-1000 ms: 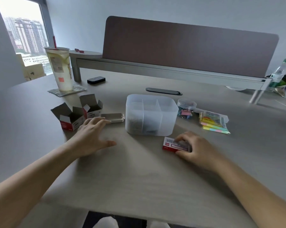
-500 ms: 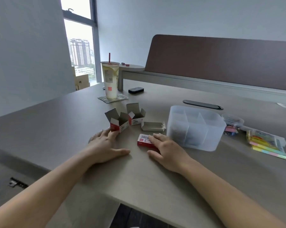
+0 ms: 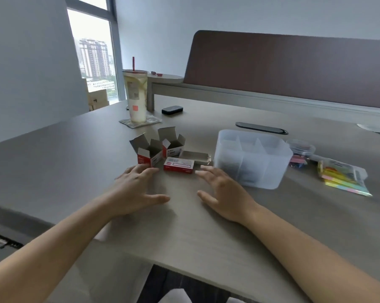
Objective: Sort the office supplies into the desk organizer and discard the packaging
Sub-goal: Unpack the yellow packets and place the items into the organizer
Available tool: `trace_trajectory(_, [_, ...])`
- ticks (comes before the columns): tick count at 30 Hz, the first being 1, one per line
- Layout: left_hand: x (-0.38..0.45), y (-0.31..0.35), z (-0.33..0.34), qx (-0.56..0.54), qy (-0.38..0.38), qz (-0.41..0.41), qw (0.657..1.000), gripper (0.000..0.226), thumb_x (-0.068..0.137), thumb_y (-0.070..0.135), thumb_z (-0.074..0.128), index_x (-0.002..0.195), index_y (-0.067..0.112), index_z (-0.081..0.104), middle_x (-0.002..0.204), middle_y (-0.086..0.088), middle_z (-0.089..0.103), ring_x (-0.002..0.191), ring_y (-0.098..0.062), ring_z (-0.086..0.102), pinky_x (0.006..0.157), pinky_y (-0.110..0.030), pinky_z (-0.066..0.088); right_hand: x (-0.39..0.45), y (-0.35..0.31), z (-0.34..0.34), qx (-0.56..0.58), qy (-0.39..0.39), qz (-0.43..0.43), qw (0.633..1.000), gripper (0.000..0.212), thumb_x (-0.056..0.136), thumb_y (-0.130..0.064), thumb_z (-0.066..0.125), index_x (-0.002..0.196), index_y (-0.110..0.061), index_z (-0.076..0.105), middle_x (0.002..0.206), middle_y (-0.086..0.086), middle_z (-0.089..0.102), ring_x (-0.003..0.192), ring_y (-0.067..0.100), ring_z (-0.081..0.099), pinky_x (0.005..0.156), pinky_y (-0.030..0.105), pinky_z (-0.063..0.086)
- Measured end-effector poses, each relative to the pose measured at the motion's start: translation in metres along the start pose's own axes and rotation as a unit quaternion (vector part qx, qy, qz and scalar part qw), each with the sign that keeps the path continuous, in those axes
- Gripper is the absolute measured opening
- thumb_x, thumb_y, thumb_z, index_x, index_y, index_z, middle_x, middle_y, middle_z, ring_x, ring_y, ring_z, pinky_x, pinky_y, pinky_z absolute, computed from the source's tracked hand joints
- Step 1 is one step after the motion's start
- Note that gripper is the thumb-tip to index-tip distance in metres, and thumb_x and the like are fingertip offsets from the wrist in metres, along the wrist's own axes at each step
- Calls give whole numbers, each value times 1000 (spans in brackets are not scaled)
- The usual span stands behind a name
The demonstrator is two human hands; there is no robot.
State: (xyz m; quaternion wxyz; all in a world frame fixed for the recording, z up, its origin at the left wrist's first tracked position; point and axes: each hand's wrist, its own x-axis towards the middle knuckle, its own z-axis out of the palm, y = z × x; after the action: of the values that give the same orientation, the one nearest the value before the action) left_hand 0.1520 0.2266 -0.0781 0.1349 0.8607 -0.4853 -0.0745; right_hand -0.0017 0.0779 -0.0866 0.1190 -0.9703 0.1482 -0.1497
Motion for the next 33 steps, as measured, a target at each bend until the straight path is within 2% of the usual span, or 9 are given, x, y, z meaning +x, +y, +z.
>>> trace_trajectory(3, [-6,34,9,-24,-17,63,998,80,71,60,54,138,31,24,151,4,21,137,-18,22,113,-38,25,-55,24,-22,7,-12,40,999,45,86,-29,48,126,-9,46,137,8,43,126,20,41,94,11,24])
trace_trajectory(5, [-6,63,18,-27,-36,112,993,76,73,57,56,137,33,25,150,5,22,137,-15,22,113,-35,24,-90,45,-39,-2,-17,87,996,47,83,-33,44,123,-8,49,133,9,48,120,22,46,87,10,26])
trace_trajectory(8, [-1,109,31,-24,-48,192,980,72,77,53,56,138,30,25,150,5,22,138,-14,20,112,-28,19,-131,80,-63,-21,-8,179,984,38,89,-26,48,123,-9,48,135,8,46,122,22,44,95,21,30])
trace_trajectory(10, [5,136,39,-17,-59,230,971,73,78,53,55,139,27,24,150,4,23,138,-14,19,112,-26,18,-148,103,-75,-38,23,234,971,38,89,-23,49,124,-9,47,135,8,46,123,21,42,96,22,29])
trace_trajectory(14, [21,175,54,-5,-82,278,957,95,59,76,38,139,27,25,148,3,26,136,-13,23,110,-23,20,-154,143,-86,-47,97,326,939,43,89,-24,50,128,-9,43,139,10,41,127,24,38,102,27,29])
trace_trajectory(18, [38,193,66,-1,-82,301,950,73,78,59,51,138,26,26,148,4,26,136,-13,22,112,-25,19,-136,175,-89,-81,139,344,925,49,88,-23,50,132,-8,37,140,13,38,127,29,36,104,35,31])
trace_trajectory(23, [46,198,72,10,-81,314,946,68,81,55,49,138,29,25,148,6,26,136,-13,20,112,-28,16,-116,201,-88,-126,123,360,916,56,89,-26,47,139,-13,25,152,9,19,139,27,17,111,39,21])
trace_trajectory(28, [48,197,74,17,-80,320,944,68,81,58,47,138,30,24,149,10,24,137,-9,17,111,-26,12,-113,209,-87,-170,145,350,910,46,86,-17,50,131,-14,42,134,15,49,123,33,41,103,35,30])
trace_trajectory(33, [45,196,74,12,-69,315,947,80,65,65,35,136,28,30,147,8,29,136,-11,21,109,-25,15,-118,196,-87,-215,191,322,902,34,87,-6,40,118,-11,56,123,15,56,114,34,46,91,36,34])
